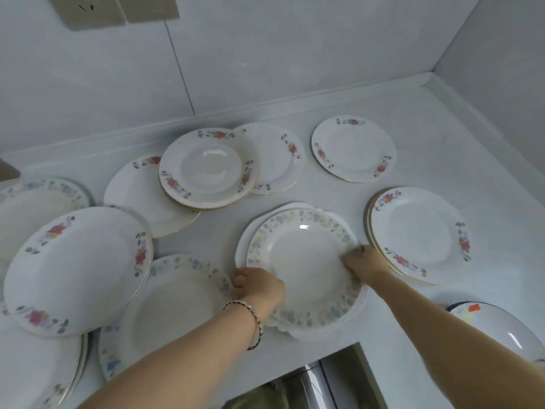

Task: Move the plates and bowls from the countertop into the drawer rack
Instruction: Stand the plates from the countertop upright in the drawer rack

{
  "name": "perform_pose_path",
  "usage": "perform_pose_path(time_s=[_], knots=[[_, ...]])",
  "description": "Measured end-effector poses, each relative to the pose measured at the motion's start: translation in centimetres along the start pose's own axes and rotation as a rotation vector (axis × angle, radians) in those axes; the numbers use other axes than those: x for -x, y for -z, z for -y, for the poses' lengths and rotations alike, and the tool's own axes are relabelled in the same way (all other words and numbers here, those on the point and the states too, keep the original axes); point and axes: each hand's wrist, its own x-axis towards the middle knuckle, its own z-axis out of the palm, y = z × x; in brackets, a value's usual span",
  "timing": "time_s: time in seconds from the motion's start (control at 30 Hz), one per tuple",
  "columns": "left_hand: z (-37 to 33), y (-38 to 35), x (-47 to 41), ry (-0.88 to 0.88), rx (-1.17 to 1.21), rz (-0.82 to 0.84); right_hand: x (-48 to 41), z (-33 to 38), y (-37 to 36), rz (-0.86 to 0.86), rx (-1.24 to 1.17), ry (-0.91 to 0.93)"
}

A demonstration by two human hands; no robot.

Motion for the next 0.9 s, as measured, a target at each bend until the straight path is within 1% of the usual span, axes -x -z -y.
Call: perform_pose_path(time_s=[0.03,0.1,0.17,0.23,0.33,0.4,0.47,0.53,0.6,0.7,0.8,0.9], knots=[[-0.1,-0.1,-0.3,0.013,-0.057,-0.004,-0.2,-0.1,0.0,0.008,-0.041,-0.004],[-0.1,-0.5,-0.9,0.006,-0.095,-0.015,-0.6,-0.3,0.3,0.021,-0.06,-0.007],[0.5,-0.5,-1.1,-0.048,-0.06,-0.024,-0.7,-1.0,0.6,0.002,-0.054,0.009],[1.4,-0.3,-1.2,-0.117,0.086,-0.024,-0.4,-2.0,0.9,-0.037,-0.052,0.046],[2.9,0.8,1.2,-0.138,0.423,0.033,1.0,-3.7,1.6,-0.07,-0.1,0.114],[4.4,1.1,3.7,-0.165,0.624,0.031,2.5,-4.6,2.0,-0.077,-0.126,0.17],[6.3,1.2,6.3,-0.186,0.774,0.018,4.5,-5.5,2.2,-0.073,-0.135,0.23],[9.0,0.8,8.8,-0.195,0.86,0.005,7.0,-6.1,2.2,-0.06,-0.125,0.309],[12.4,0.3,11.3,-0.201,0.911,-0.024,9.9,-6.6,1.8,-0.026,-0.08,0.383],[18.4,-0.3,14.0,-0.158,0.956,-0.07,14.7,-7.1,-0.1,0.064,0.053,0.484],[25.3,-0.4,15.8,-0.045,0.97,-0.111,19.7,-8.0,-3.5,0.203,0.137,0.53],[32.5,-0.3,17.0,0.047,0.975,-0.129,23.7,-9.4,-8.3,0.363,0.164,0.556]])
